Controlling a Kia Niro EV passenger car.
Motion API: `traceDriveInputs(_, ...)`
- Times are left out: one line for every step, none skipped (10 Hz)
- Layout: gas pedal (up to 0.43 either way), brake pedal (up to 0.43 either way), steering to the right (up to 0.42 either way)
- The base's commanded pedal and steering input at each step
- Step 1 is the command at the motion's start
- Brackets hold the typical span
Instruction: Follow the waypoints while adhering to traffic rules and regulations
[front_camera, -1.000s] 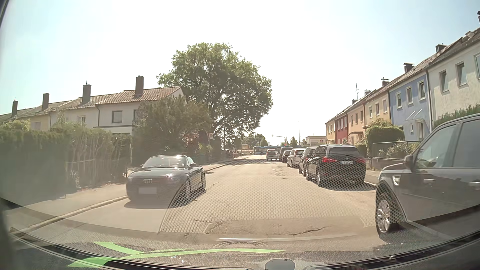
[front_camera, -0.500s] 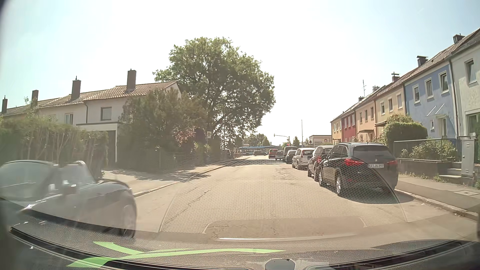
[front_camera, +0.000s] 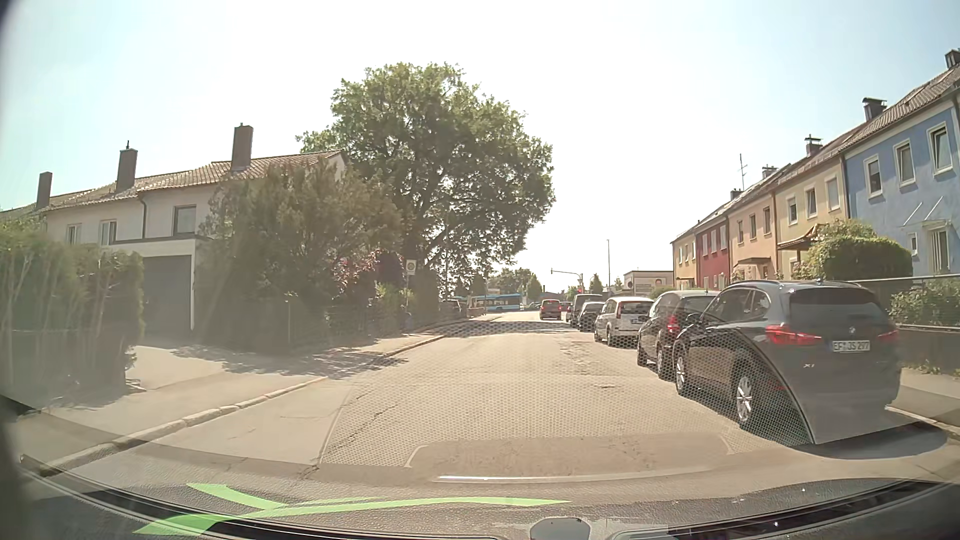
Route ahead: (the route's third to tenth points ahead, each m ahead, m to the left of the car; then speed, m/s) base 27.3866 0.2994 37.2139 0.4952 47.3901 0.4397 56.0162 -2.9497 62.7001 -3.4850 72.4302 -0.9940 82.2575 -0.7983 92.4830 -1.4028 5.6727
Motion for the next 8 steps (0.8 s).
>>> traceDriveInputs(0.118, 0.0, -0.003)
traceDriveInputs(0.118, 0.0, -0.001)
traceDriveInputs(0.118, 0.0, 0.001)
traceDriveInputs(0.118, 0.0, 0.002)
traceDriveInputs(0.118, 0.0, 0.003)
traceDriveInputs(0.118, 0.0, 0.004)
traceDriveInputs(0.118, 0.0, 0.006)
traceDriveInputs(0.11, 0.0, 0.008)
